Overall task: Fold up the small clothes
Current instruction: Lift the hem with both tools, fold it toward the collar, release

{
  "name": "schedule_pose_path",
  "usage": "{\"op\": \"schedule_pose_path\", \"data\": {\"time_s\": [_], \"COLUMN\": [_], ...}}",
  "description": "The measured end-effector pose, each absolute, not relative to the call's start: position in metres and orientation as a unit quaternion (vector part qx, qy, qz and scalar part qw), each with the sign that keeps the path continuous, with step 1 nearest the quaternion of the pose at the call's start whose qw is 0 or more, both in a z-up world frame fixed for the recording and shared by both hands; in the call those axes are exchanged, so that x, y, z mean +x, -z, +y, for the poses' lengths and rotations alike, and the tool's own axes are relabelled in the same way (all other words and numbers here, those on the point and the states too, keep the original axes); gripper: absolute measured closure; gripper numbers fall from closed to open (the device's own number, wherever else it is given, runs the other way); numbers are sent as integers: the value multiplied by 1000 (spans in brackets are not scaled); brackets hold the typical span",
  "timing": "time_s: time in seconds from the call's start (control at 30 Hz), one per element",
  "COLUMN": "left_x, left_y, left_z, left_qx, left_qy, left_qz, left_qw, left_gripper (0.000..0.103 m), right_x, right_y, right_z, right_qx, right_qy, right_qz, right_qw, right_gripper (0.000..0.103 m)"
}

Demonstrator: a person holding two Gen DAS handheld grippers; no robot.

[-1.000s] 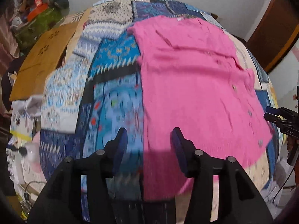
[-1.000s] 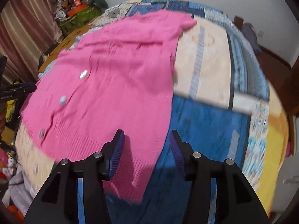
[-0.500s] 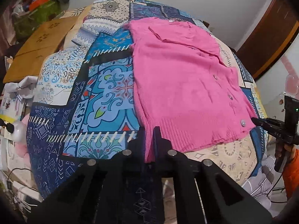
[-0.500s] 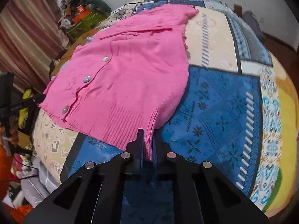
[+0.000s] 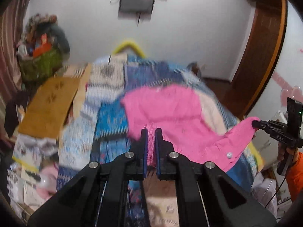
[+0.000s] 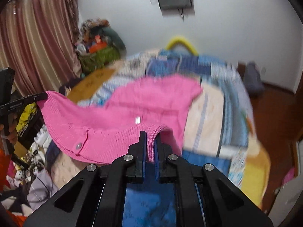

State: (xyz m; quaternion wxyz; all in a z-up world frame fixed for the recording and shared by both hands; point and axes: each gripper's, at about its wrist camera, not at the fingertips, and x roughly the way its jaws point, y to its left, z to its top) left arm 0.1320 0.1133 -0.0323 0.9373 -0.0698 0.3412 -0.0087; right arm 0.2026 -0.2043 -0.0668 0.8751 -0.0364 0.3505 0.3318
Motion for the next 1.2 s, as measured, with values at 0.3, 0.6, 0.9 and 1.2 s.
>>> {"op": "schedule_pose_path", "data": {"time_s": [0.3, 0.6, 0.9, 1.2], "left_x": [188, 297, 412, 480], "left_y": [-5, 56, 128, 207], "left_z": [113, 148, 192, 208], "left_qx": [-54, -52, -62, -55], "left_qy": [-12, -61, -83, -80], "left_qz": [305, 363, 415, 464], "left_qw": [951, 928, 904, 880], "left_gripper": [97, 97, 97, 96], "right_x": [237, 324, 430, 486], "right_y": [20, 59, 113, 167], "right_z": [-195, -171, -147, -140], "right_qx": [-45, -66, -77, -65], "right_qy": [-325, -298, -272, -257], "right_qz": [292, 339, 394, 440], "right_qw": [898, 890, 874, 858], "right_gripper": [97, 97, 97, 95]}}
